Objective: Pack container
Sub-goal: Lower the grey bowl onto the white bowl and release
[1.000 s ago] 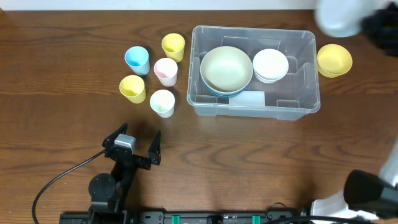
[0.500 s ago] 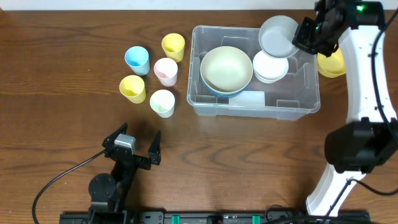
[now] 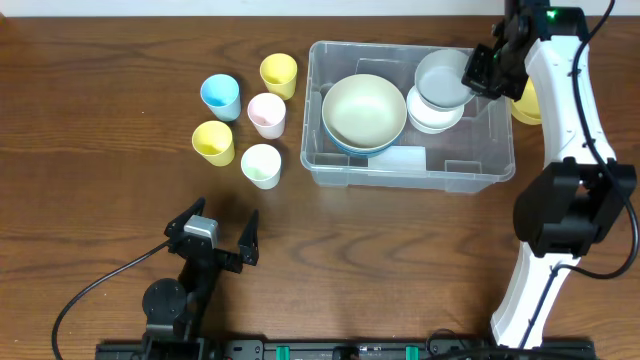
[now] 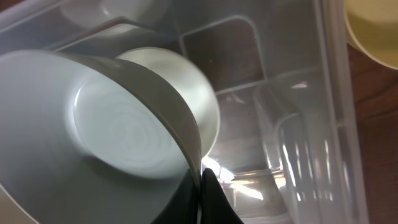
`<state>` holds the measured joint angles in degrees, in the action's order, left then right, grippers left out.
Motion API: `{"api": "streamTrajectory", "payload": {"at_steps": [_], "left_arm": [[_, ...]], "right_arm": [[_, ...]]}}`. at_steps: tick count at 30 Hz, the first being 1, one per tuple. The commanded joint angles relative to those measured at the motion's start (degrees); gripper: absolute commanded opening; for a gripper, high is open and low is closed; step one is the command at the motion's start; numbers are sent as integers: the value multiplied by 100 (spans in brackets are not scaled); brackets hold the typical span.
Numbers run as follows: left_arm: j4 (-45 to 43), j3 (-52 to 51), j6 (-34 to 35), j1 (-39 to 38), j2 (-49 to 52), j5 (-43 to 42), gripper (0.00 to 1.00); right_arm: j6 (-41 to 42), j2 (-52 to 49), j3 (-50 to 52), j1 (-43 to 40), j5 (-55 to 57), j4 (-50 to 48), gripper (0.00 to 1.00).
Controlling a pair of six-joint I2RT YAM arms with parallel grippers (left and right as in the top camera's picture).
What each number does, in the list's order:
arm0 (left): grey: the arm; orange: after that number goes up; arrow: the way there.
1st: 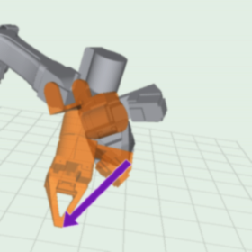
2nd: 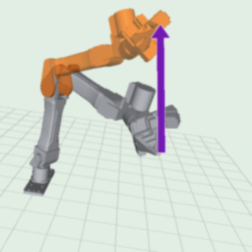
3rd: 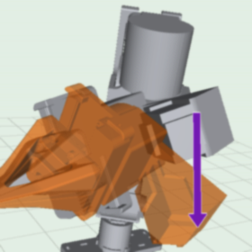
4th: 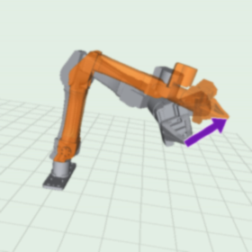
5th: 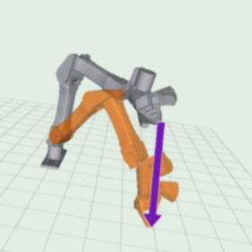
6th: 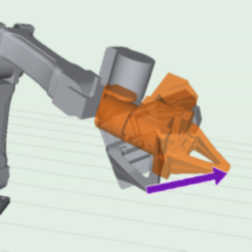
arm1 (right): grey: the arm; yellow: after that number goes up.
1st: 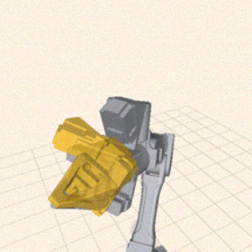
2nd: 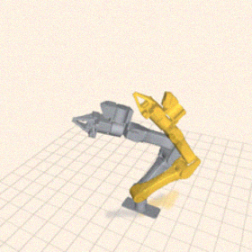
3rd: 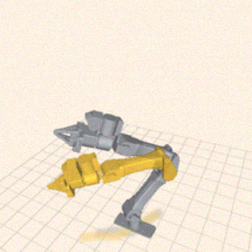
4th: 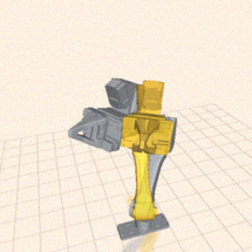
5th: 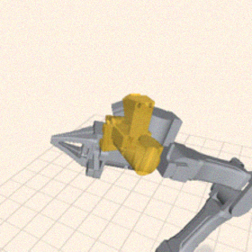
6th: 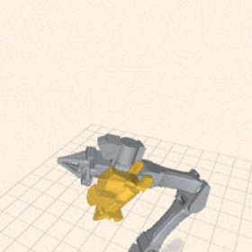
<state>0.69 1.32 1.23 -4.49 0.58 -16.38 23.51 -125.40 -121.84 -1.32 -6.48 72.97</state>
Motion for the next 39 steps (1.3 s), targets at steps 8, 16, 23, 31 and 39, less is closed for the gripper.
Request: {"api": "streamTrajectory", "payload": {"at_steps": [8,16,23,31,39], "left_arm": [[188,-109,-79,31,-35,-96,98],[190,-109,-79,31,-35,-96,98],[188,-109,-79,31,-35,-96,98],[190,-109,-79,31,-35,-96,98],[188,-109,-79,31,-35,-96,98]], "right_arm": [[66,-367,13,-20,59,-101,1],[-2,-625,15,-15,-195,-144,2],[-22,-643,15,-15,-280,-157,15],[-39,-640,7,-15,-308,-164,85],[-396,-636,-1062,-17,-1600,92,88]]}}
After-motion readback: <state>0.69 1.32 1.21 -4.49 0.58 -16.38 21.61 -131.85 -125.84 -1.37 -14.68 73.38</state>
